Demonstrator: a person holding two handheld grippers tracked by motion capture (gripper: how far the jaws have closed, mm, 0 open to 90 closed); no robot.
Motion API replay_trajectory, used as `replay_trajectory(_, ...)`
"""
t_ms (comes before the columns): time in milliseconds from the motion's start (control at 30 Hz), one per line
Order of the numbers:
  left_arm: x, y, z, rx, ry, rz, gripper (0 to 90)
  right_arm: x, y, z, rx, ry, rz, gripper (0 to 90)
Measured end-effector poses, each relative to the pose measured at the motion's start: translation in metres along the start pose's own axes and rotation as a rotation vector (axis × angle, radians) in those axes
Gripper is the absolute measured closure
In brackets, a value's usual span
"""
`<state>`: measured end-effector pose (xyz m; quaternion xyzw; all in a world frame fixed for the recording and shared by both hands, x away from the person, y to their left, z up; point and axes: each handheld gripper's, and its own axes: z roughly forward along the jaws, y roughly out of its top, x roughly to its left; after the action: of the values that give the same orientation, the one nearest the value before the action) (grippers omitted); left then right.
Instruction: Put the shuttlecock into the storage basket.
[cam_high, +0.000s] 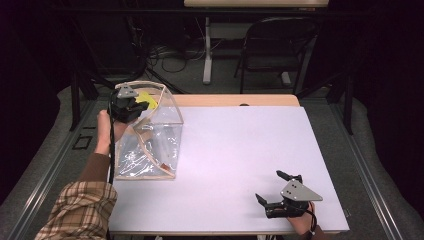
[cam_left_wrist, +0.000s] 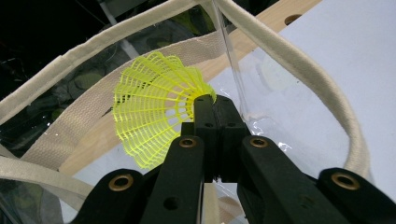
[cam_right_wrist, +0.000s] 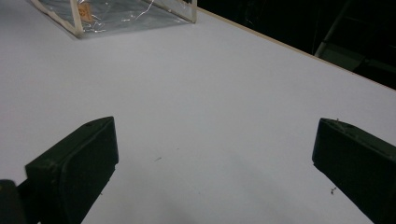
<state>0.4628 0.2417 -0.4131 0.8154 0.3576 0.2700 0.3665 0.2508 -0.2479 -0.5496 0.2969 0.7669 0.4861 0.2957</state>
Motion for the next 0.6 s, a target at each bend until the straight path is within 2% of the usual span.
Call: replay_trajectory(600, 0.004, -0.002, 0.012, 0.040, -0.006, 0.000, 89.4, 0.000, 0.000, 0.000, 0.000, 0.000, 0.001, 0.0)
